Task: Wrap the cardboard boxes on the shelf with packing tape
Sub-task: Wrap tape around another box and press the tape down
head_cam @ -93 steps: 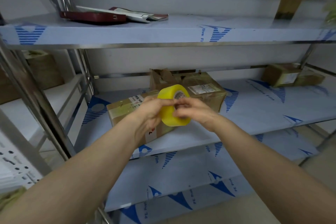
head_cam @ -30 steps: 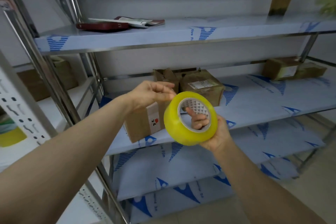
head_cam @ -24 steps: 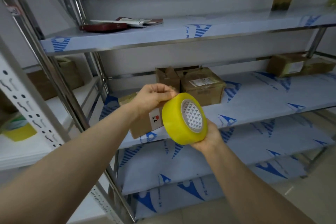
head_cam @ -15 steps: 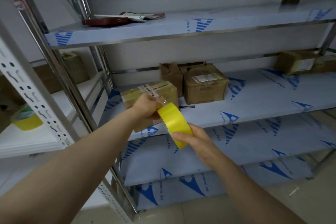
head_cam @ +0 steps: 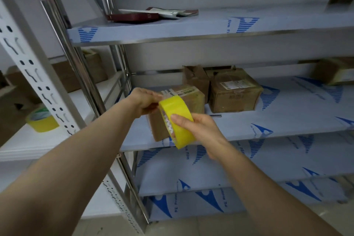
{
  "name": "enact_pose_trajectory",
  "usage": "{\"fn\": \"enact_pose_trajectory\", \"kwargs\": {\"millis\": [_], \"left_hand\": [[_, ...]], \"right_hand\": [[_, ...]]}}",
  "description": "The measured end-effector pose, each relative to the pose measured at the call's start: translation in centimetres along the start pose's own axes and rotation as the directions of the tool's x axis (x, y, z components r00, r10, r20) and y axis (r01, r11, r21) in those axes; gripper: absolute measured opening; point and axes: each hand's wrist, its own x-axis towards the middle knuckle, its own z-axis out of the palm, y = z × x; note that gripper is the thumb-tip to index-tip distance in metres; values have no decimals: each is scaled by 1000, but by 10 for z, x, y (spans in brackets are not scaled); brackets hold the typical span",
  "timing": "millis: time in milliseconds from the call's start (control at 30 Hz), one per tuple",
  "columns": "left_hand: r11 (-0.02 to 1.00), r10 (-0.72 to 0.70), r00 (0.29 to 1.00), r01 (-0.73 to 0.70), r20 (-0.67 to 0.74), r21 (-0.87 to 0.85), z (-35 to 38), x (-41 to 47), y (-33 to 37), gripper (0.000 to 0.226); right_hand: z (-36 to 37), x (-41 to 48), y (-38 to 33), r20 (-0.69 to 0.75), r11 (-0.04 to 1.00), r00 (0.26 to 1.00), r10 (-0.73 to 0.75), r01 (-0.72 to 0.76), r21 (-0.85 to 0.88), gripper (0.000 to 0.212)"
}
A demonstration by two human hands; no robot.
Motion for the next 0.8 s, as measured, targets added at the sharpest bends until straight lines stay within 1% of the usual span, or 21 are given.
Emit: {"fn": "enact_pose_trajectory", "kwargs": {"millis": [33, 100, 167, 267, 367, 433, 500, 533, 567, 600, 667, 700, 733, 800], "left_hand": [[1000, 10, 1000, -11, -22, -27, -7, 6, 5, 16], [999, 41, 996, -43, -84, -18, -21, 20, 13, 16], [997, 75, 989, -76, -130, -4, -30, 37, 15, 17], [993, 112, 978, -106, -174, 42, -36, 62, 11, 18], [990, 124, 977, -110, -173, 88, -40, 84, 9, 25], [989, 130, 977, -116, -169, 93, -43, 99, 10, 19], [978, 142, 979, -117, -143, 171, -45, 111, 11, 19], [972, 147, 982, -121, -119, 203, -45, 116, 10, 18], [969, 146, 984, -121, -102, 214, -45, 120, 10, 20], [969, 142, 986, -120, -92, 214, -45, 124, 9, 25], [968, 140, 986, -118, -86, 223, -43, 132, 6, 32], [964, 136, 987, -112, -86, 239, -43, 134, 4, 32], [963, 132, 987, -108, -86, 248, -43, 138, 2, 32], [965, 116, 990, -94, -77, 244, -44, 144, -3, 31]], "right_hand": [[0, 6, -5, 0, 998, 999, 40, -40, 52, 17], [1, 17, -12, 6, 985, 992, 127, -127, 113, 13], [5, 26, -13, 28, 987, 988, 154, -155, 52, 10], [16, 38, -17, 45, 985, 987, 151, -146, -96, 13], [20, 50, -22, -20, 975, 993, 116, -118, -188, 31], [24, 55, -24, -85, 965, 994, 69, -88, -249, 51], [29, 56, -26, -172, 973, 984, 44, -81, -218, 78], [31, 58, -27, -206, 975, 977, 46, -88, -202, 82], [31, 59, -27, -221, 976, 974, 55, -99, -192, 76], [31, 62, -26, -226, 976, 971, 71, -115, -184, 60], [33, 65, -24, -248, 976, 958, 145, -180, -126, 22], [35, 67, -25, -265, 972, 950, 166, -203, -116, 15], [35, 69, -25, -265, 970, 949, 168, -208, -129, 14], [37, 75, -26, -290, 959, 944, 158, -216, -181, 23]]}}
